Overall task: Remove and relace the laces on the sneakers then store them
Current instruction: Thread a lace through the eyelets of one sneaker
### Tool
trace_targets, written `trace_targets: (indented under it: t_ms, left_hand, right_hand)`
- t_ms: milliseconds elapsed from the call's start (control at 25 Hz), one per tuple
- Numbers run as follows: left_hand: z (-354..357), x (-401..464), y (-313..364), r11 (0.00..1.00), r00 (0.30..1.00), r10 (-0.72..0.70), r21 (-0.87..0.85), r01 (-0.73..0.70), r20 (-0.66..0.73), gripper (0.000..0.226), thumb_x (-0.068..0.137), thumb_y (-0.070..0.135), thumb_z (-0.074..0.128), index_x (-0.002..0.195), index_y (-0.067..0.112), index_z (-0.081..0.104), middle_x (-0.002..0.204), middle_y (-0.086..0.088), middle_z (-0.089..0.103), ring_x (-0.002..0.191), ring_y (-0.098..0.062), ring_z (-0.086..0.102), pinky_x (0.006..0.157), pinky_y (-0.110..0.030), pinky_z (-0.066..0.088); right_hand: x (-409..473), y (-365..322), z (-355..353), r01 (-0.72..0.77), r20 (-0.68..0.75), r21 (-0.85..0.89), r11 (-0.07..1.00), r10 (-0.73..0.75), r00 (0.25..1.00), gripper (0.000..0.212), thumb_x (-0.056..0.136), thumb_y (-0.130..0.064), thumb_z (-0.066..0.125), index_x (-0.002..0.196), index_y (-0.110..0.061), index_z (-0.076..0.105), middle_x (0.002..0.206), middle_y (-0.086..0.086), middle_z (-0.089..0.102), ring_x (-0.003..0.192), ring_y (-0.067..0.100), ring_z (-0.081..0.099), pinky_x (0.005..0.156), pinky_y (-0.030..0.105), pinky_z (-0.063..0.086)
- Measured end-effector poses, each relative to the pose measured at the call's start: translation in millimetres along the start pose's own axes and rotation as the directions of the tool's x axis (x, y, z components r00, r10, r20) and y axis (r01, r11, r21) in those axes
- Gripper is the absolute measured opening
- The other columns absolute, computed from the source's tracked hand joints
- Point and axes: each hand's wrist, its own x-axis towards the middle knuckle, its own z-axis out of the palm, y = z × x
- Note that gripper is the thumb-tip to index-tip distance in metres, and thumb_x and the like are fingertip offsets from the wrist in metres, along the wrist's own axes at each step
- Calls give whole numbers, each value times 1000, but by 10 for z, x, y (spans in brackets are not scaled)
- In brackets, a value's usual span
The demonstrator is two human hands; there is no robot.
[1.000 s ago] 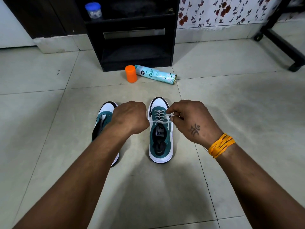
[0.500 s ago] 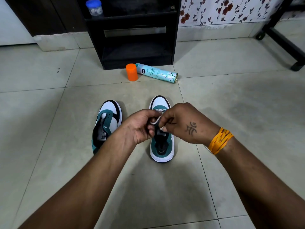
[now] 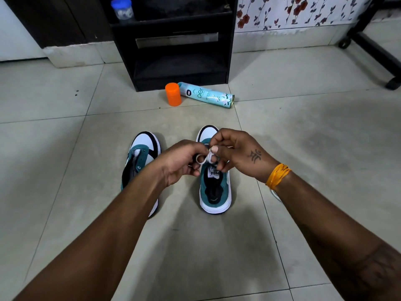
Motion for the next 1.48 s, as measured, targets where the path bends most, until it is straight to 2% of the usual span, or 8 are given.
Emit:
trace_targets:
  t_ms: [200, 320, 560, 680, 760, 960, 1160, 1480]
  left_hand:
    - [30, 69, -86, 874, 949, 268, 456, -167, -165, 9, 84, 20, 77, 81, 13, 73, 70, 4, 64, 63, -10, 54, 61, -29, 46]
    - [111, 98, -213, 545, 748, 637, 795, -266, -185, 17, 79, 35, 72, 87, 21, 70, 80, 4, 66, 73, -17, 60, 66, -35, 50]
    - [81, 74, -375, 230, 546, 838, 903, -362, 6, 23, 92, 30, 63, 111, 20, 71, 88, -1, 56, 76, -23, 60, 57, -36, 48]
    - [57, 125, -362, 300, 565, 824, 874, -382, -36, 19, 91, 27, 62, 100, 14, 73, 87, -2, 59, 76, -22, 61, 61, -36, 50]
    - [68, 152, -334, 405, 610, 786, 826, -392, -96, 15, 88, 25, 64, 93, 15, 74, 83, 4, 61, 75, -16, 61, 65, -31, 47]
    - [102, 151, -163, 964, 958, 235, 165, -209, -163, 15, 94, 9, 64, 83, 10, 74, 61, 8, 59, 52, -5, 49, 55, -25, 45]
    - [49, 172, -139, 993, 988, 31, -112, -48, -153, 14, 93, 9, 67, 80, 12, 70, 66, 1, 51, 49, -9, 39, 50, -24, 42]
    - [-15, 159, -186, 946, 940, 296, 189, -264, -168, 13, 96, 13, 69, 98, 5, 78, 83, -5, 73, 61, -5, 56, 62, -25, 51]
  right_hand:
    - [48, 144, 131, -18, -132, 76, 997, 28, 991, 6, 102, -7, 59, 102, -1, 61, 72, 10, 67, 57, 26, 64, 52, 32, 57]
    - [77, 184, 204, -89, -207, 172, 981, 125, 970, 8, 101, -9, 58, 100, -2, 62, 69, 11, 66, 52, 22, 60, 50, 31, 55]
    - [57, 169, 184, -186, -155, 341, 922, 250, 956, 15, 99, -7, 59, 108, 3, 65, 68, 10, 64, 53, 19, 58, 55, 30, 57]
    - [21, 173, 179, -132, -152, 366, 921, 199, 968, 34, 92, 5, 60, 123, -6, 57, 76, 7, 63, 65, 19, 61, 64, 36, 61]
    - [0, 201, 188, -29, -232, 161, 987, 66, 971, 38, 88, 5, 64, 121, -11, 54, 78, 0, 63, 69, 12, 62, 70, 33, 60]
    - [-39, 286, 237, 123, -353, -323, 938, -240, 904, 18, 90, -3, 65, 99, -15, 56, 84, -9, 64, 67, 4, 57, 64, 16, 43]
    - [-96, 318, 251, 148, -463, -364, 920, -317, 828, 11, 86, -10, 67, 90, -20, 63, 93, -6, 62, 77, 10, 60, 70, 30, 51]
    - [-100, 334, 197, 147, -449, -320, 936, -286, 846, 11, 83, -11, 79, 89, -20, 80, 83, -10, 76, 76, 5, 71, 74, 28, 58]
